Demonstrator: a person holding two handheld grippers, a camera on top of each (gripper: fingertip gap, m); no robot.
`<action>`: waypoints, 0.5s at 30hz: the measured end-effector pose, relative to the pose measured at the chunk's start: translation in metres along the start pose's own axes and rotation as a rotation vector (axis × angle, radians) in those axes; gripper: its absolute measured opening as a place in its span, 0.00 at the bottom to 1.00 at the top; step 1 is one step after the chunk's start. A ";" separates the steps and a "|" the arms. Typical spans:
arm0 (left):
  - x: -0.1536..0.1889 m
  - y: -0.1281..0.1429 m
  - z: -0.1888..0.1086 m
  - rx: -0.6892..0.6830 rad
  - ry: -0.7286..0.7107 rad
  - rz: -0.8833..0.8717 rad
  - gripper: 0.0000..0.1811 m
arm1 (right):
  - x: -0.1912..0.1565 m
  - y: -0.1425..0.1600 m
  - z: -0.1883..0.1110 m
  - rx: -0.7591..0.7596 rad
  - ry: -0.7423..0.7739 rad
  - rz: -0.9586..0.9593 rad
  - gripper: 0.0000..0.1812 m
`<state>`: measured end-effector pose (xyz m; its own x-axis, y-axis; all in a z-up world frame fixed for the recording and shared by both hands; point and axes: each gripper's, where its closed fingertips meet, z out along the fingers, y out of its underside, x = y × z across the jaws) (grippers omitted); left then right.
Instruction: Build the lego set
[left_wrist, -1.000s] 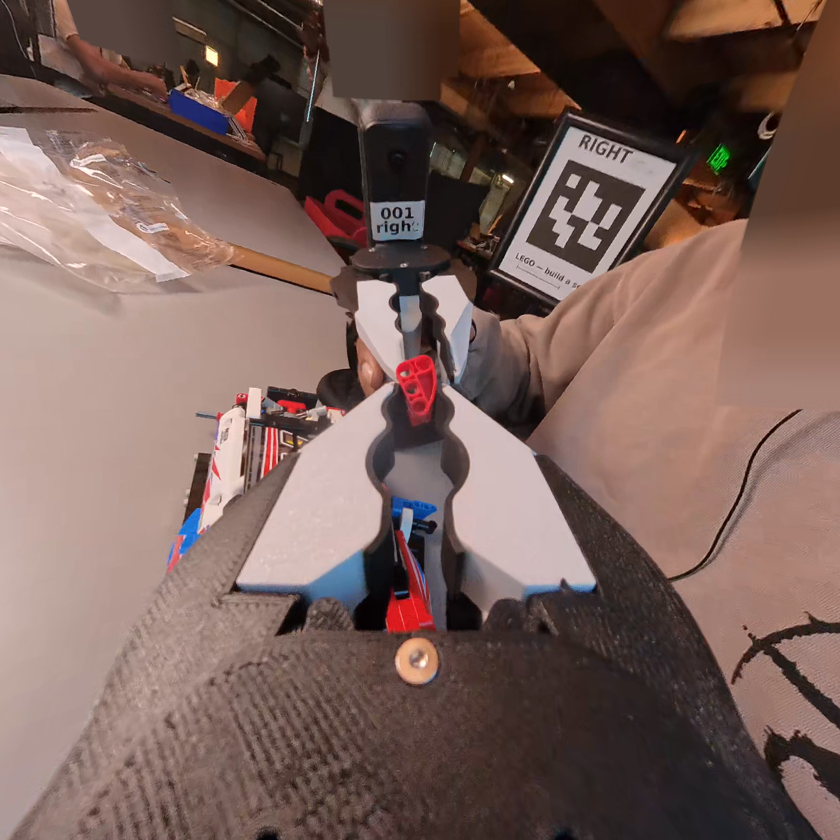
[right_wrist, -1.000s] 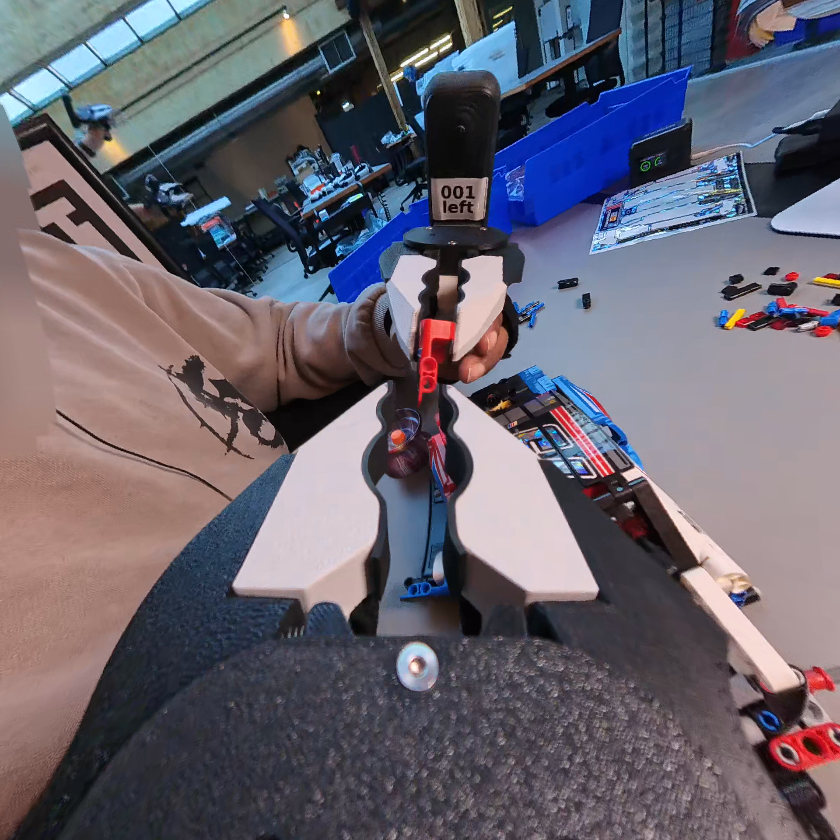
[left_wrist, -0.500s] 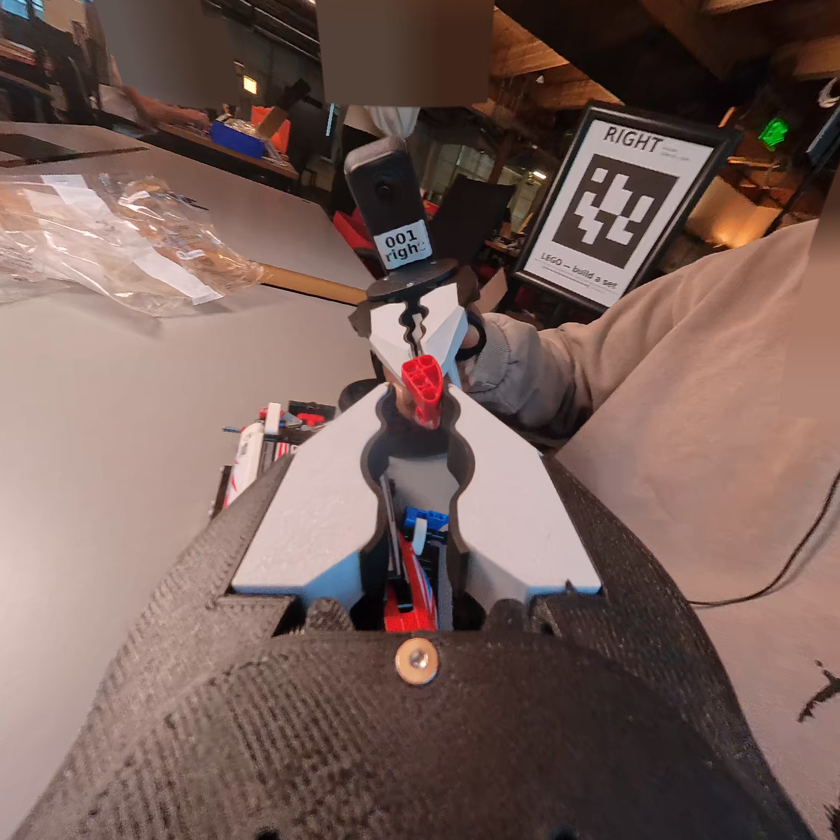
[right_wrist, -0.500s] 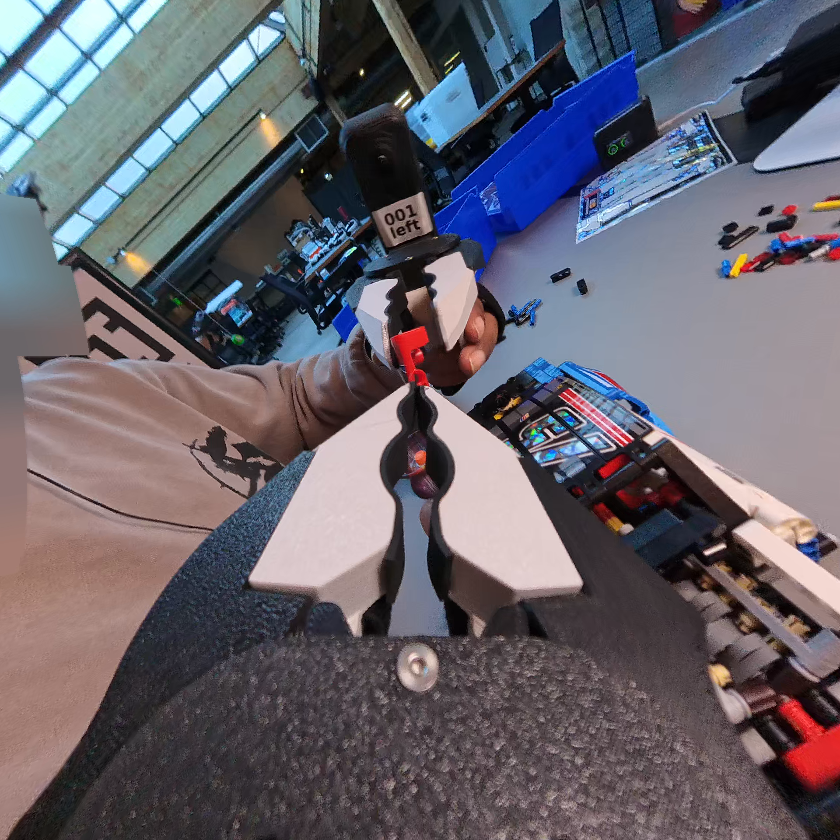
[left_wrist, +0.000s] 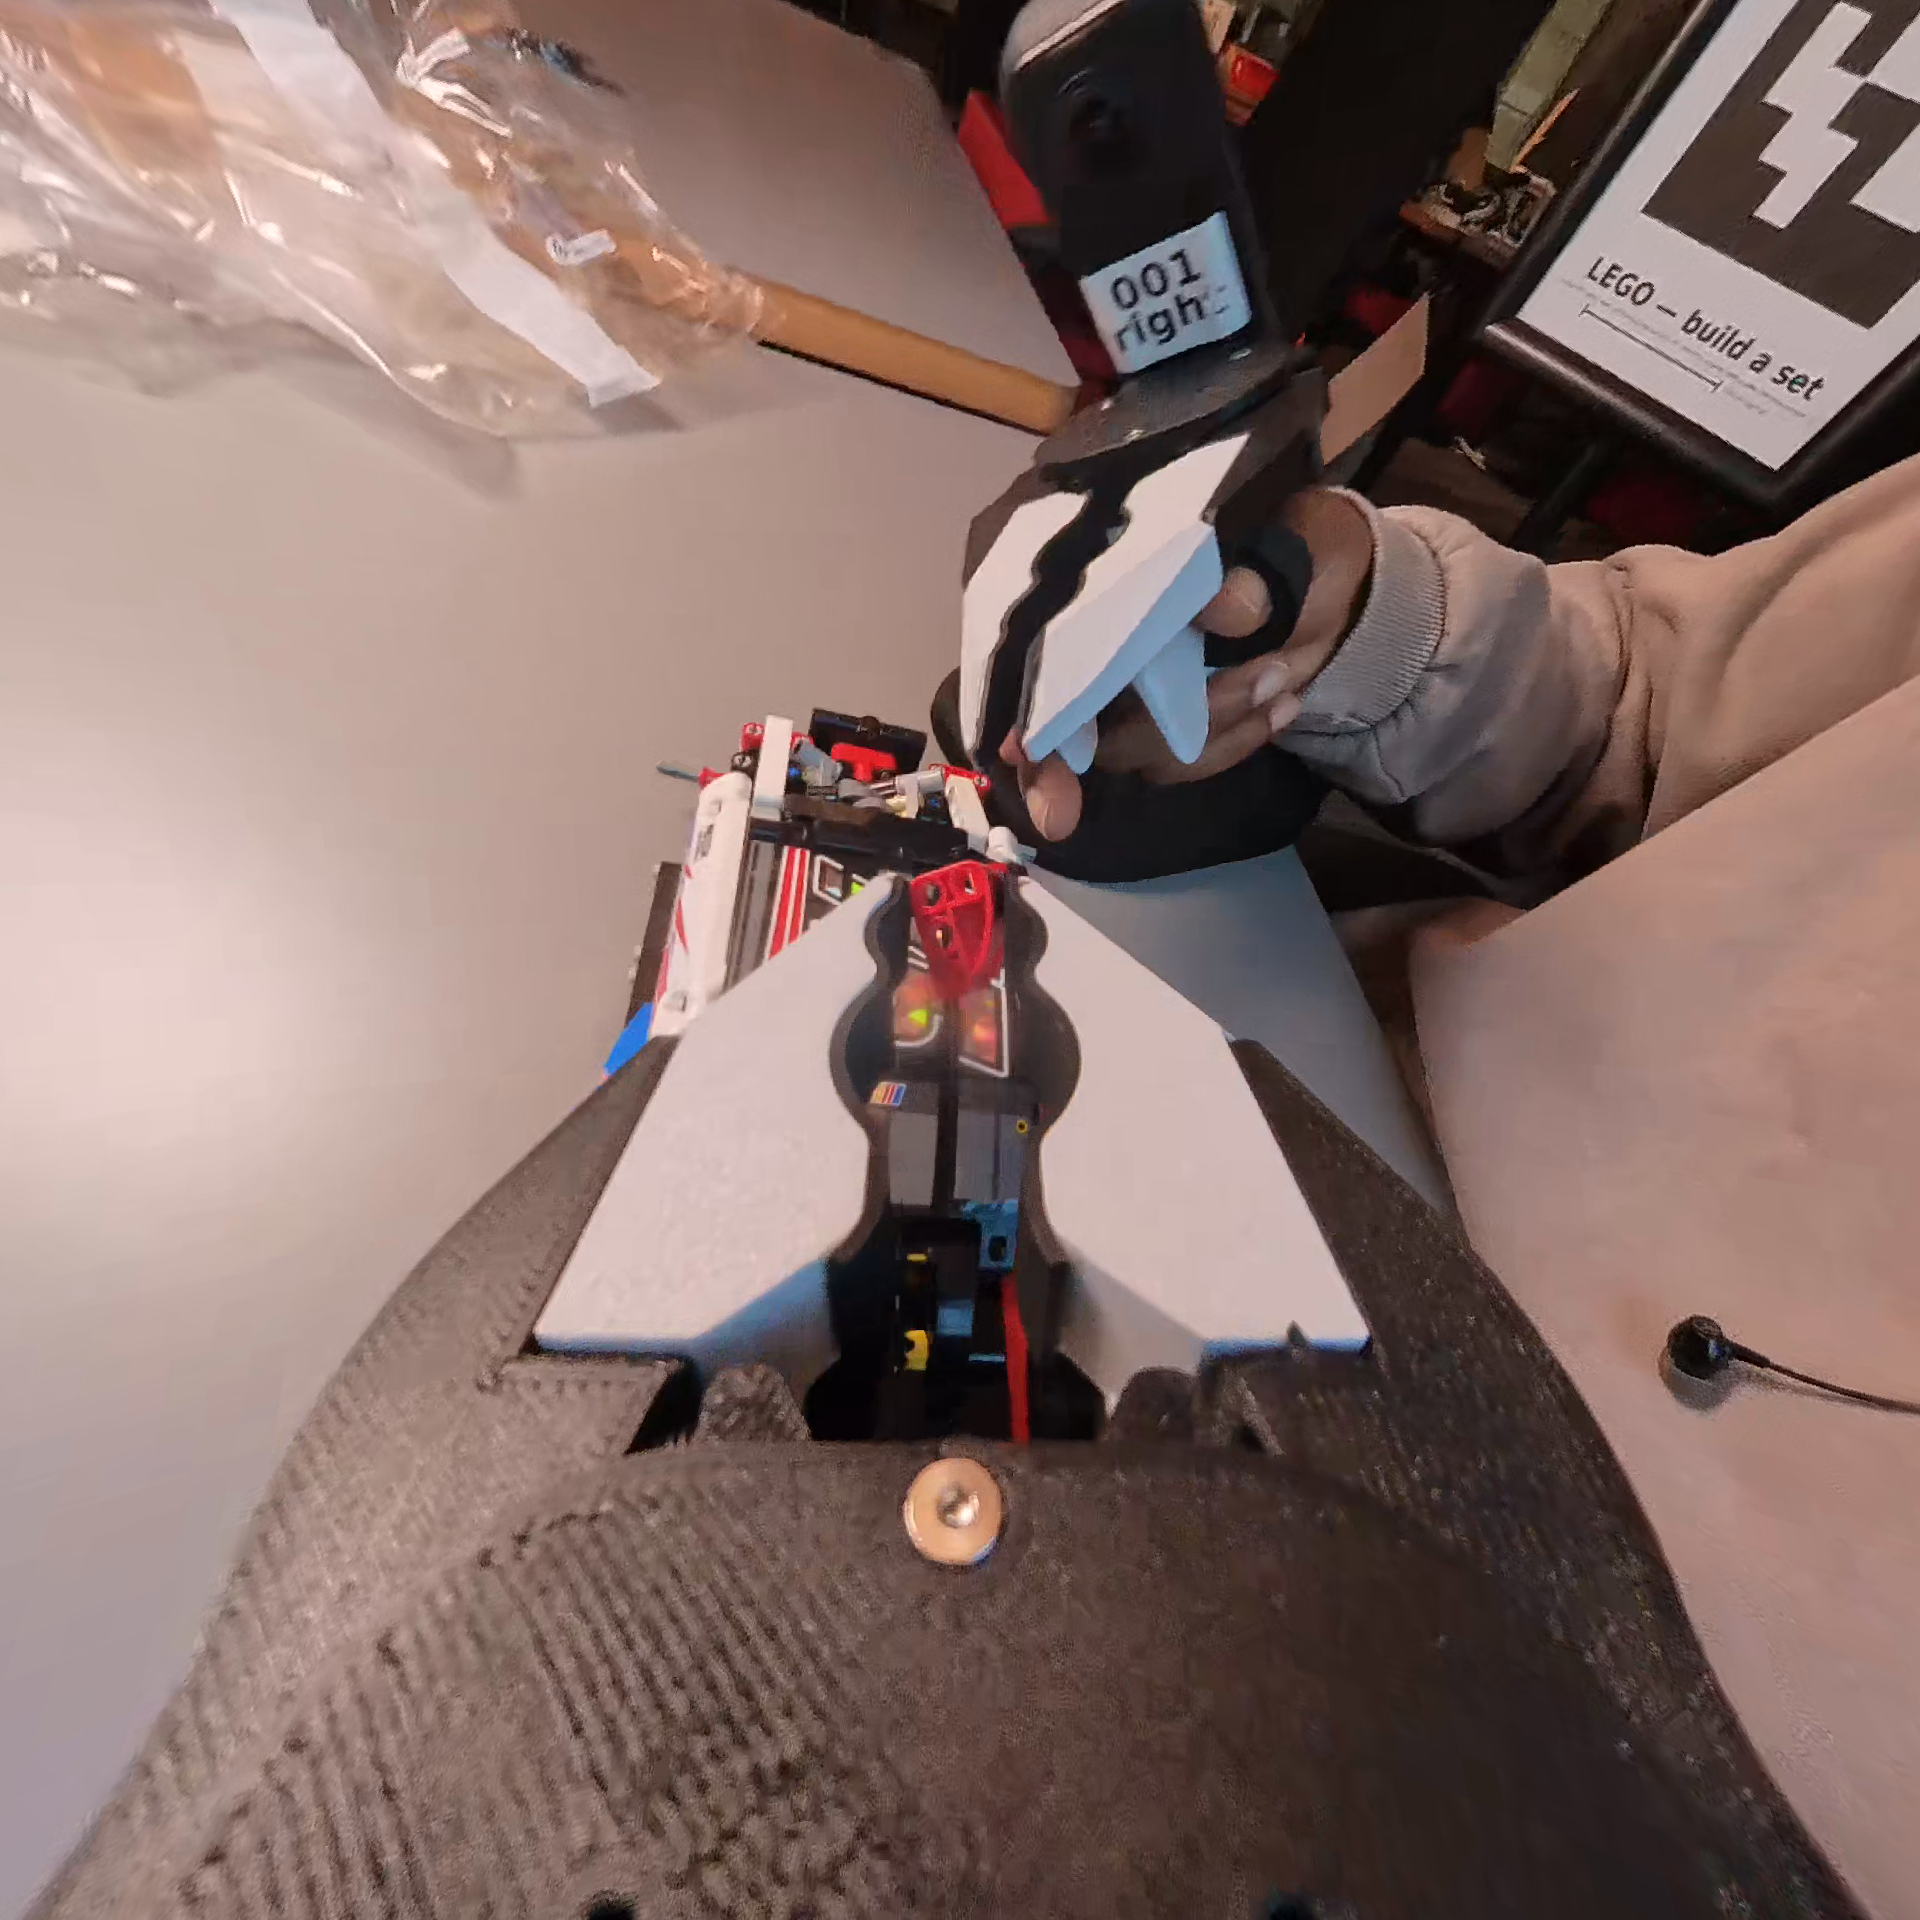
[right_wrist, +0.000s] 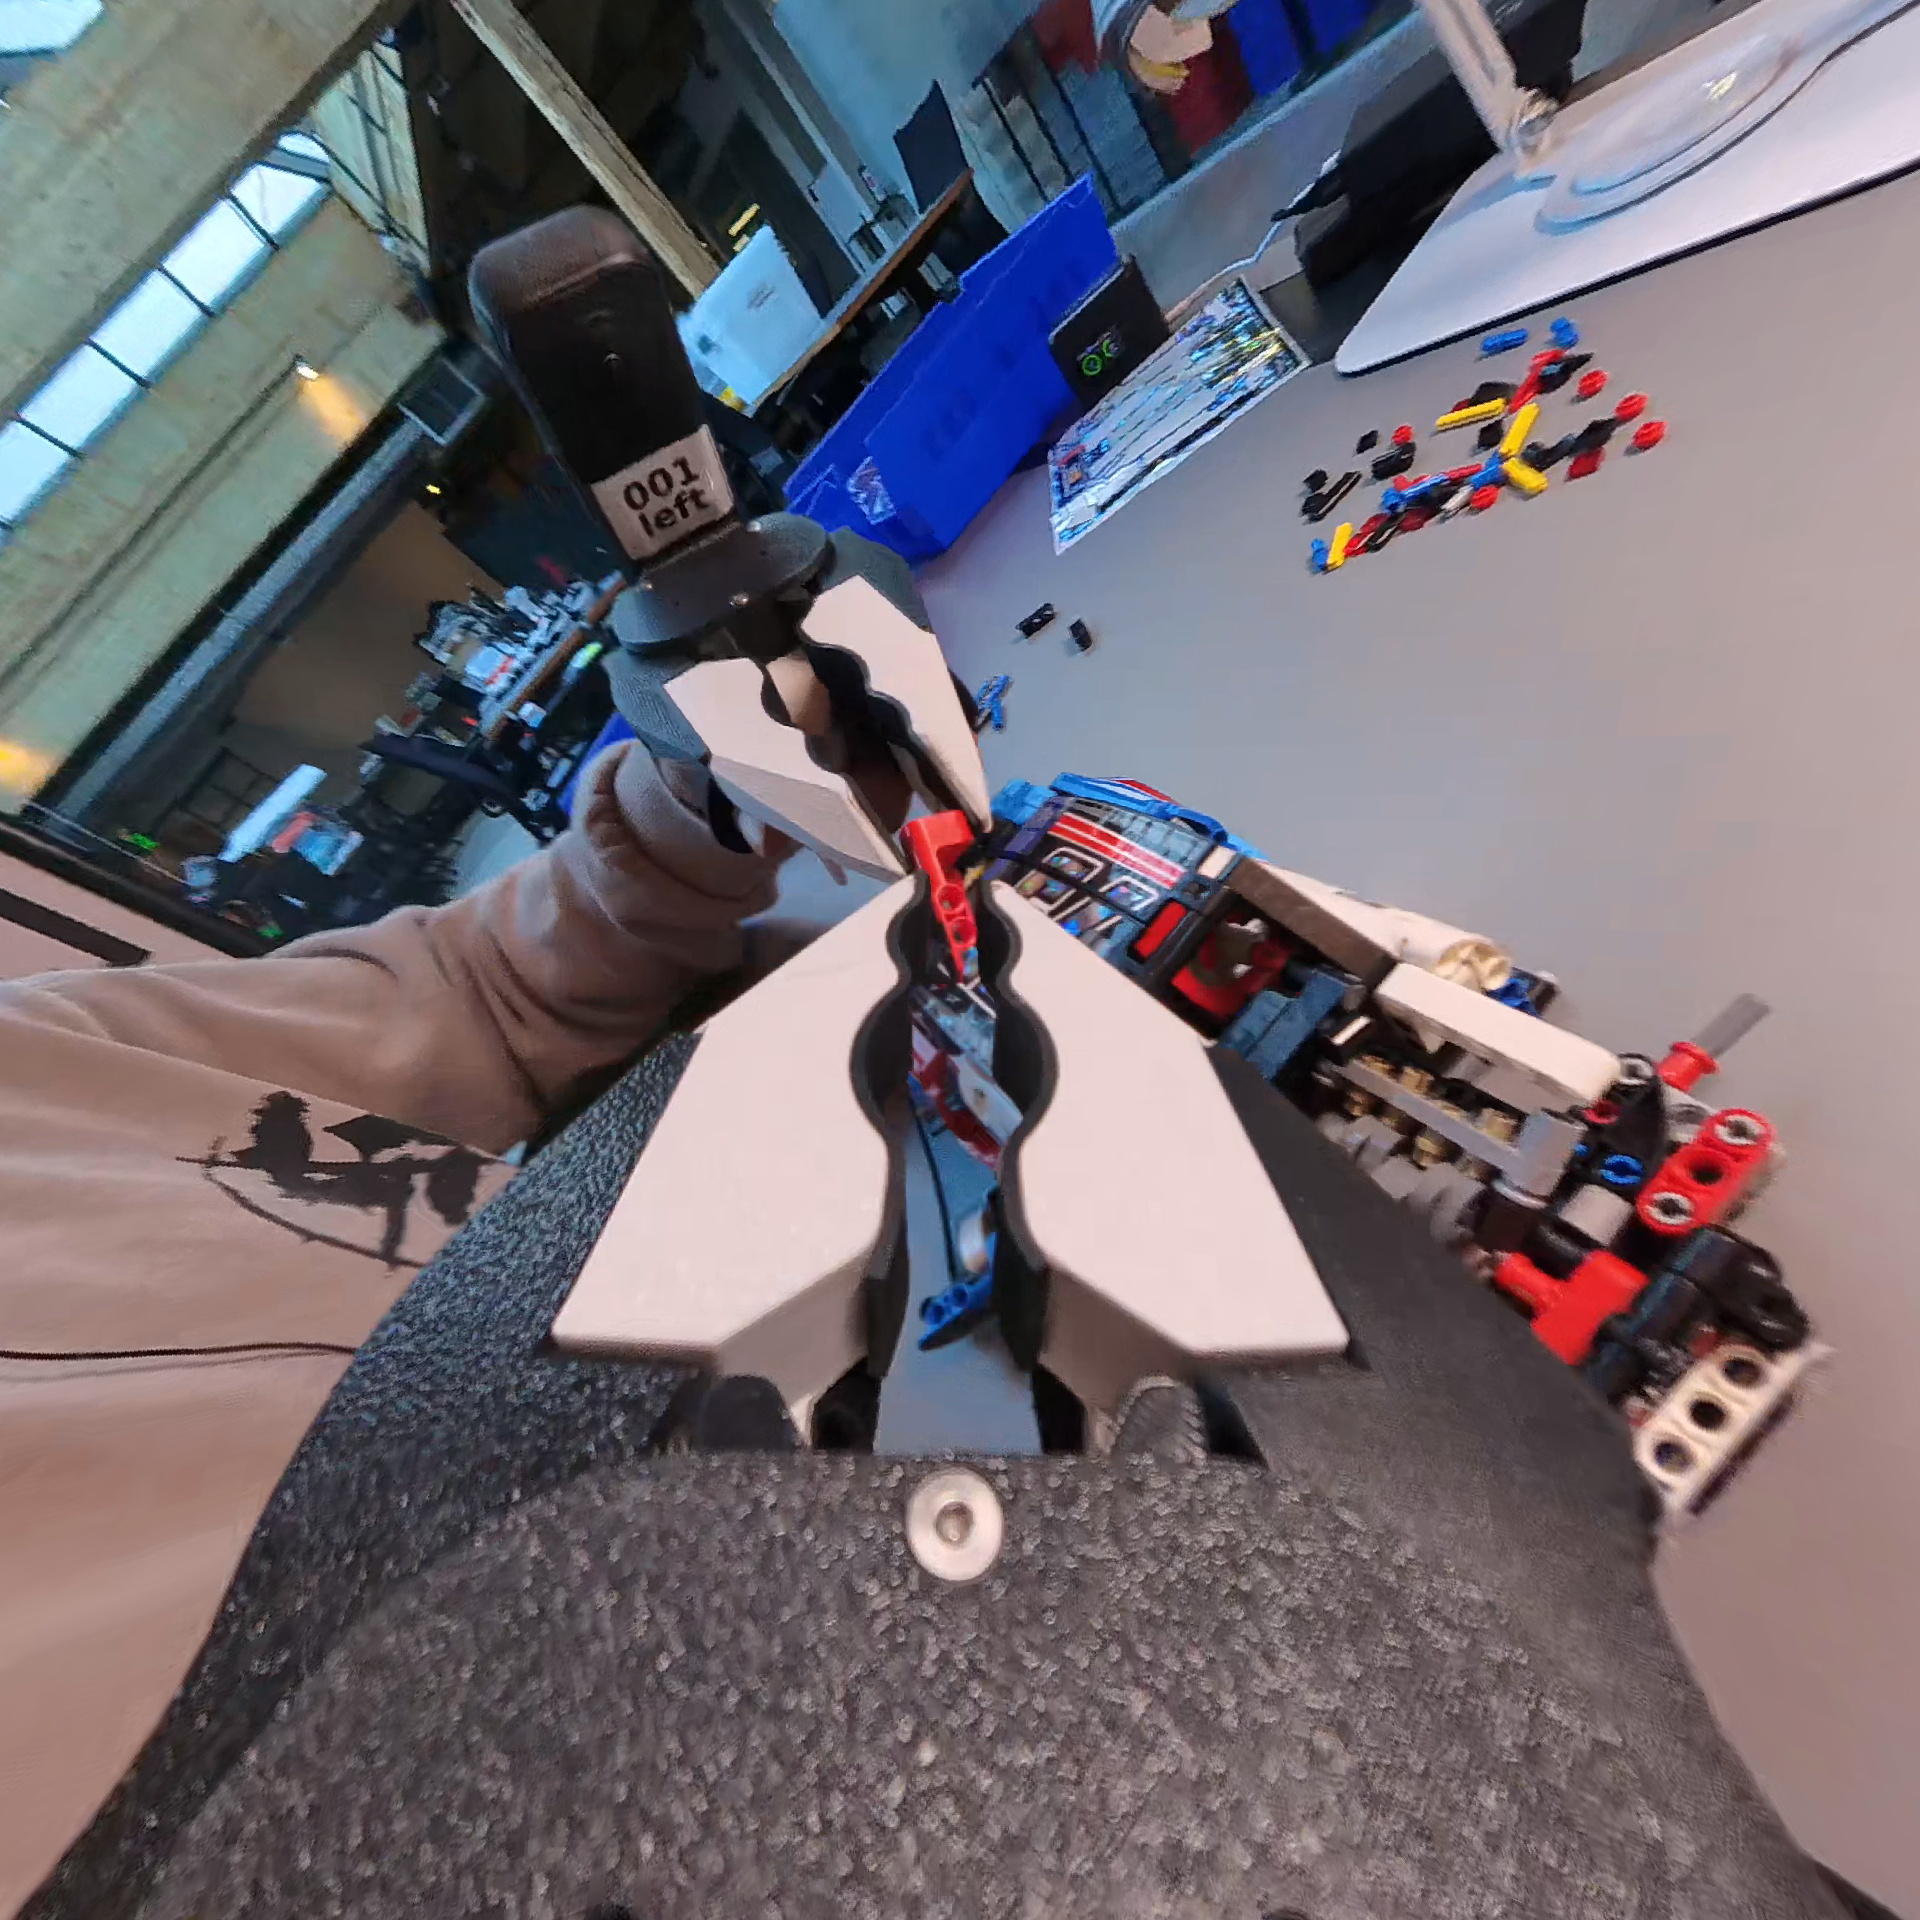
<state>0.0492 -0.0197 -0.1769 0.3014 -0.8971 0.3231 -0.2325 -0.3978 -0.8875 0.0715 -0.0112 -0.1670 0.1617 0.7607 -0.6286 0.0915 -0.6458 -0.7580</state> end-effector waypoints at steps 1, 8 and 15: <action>-0.001 0.003 0.000 -0.040 0.017 -0.021 0.08 | 0.003 -0.001 -0.005 -0.002 0.035 -0.051 0.03; -0.016 0.009 0.005 -0.236 -0.003 0.017 0.09 | -0.007 0.010 -0.025 -0.015 0.103 -0.219 0.03; -0.020 0.014 0.008 -0.265 -0.033 0.042 0.14 | -0.019 0.023 -0.028 -0.030 0.108 -0.312 0.02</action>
<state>0.0474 -0.0053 -0.1984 0.3148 -0.9090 0.2730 -0.4784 -0.4004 -0.7815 0.0986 -0.0423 -0.1678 0.2239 0.9121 -0.3435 0.1818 -0.3854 -0.9047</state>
